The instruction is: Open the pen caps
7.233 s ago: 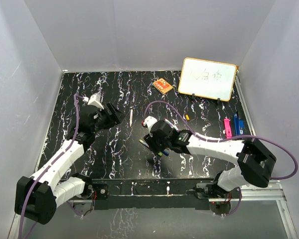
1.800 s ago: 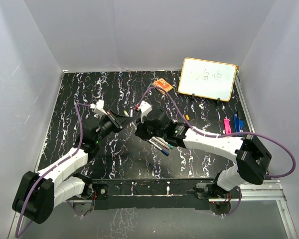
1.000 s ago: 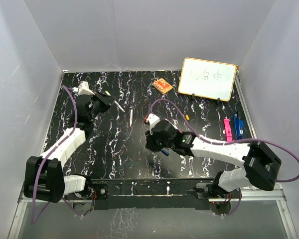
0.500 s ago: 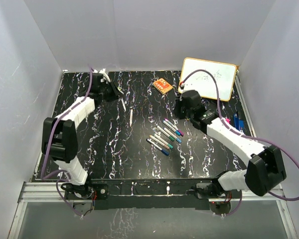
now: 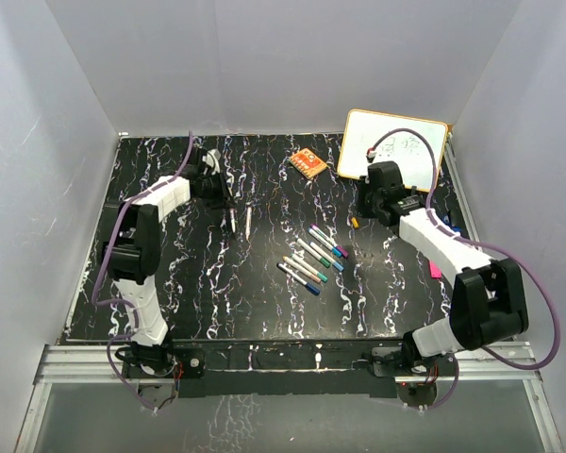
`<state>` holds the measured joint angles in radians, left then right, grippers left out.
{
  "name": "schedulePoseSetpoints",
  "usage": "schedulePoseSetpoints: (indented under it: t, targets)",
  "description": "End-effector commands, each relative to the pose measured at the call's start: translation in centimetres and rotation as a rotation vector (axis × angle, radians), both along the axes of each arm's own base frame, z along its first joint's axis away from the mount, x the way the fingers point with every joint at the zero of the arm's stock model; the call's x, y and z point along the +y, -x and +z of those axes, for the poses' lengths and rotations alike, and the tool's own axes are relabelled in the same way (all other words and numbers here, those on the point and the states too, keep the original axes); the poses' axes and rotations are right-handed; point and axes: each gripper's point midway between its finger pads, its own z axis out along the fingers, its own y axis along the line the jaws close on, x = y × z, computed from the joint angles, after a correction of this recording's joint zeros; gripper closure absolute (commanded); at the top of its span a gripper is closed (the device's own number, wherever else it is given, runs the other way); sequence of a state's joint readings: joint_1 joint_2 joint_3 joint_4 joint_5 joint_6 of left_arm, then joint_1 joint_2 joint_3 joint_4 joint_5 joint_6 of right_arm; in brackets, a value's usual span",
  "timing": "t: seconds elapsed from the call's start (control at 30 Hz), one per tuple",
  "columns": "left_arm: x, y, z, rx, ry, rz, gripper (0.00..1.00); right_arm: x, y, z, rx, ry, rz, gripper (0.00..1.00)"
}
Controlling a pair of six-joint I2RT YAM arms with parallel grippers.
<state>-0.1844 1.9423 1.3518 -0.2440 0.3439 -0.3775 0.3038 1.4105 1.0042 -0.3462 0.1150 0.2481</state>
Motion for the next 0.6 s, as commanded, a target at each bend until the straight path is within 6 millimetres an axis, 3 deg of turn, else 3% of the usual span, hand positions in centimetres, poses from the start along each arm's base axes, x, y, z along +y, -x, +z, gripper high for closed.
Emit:
schedulePoseSetpoints:
  t: [0.0, 0.23, 0.57]
  targets:
    - [-0.3, 0.1, 0.0, 0.020, 0.010, -0.035, 1.00, -0.6, -2.1, 1.2, -0.043, 0.002, -0.005, 1.00]
    - [-0.5, 0.6, -1.8, 0.050, -0.003, -0.047, 1.00, -1.6, -3.0, -0.7, -0.005, 0.033, -0.033, 1.00]
    - [-1.5, 1.1, -2.7, 0.064, 0.004, -0.069, 0.85, -3.0, -3.6, -2.7, 0.042, 0.061, -0.068, 1.00]
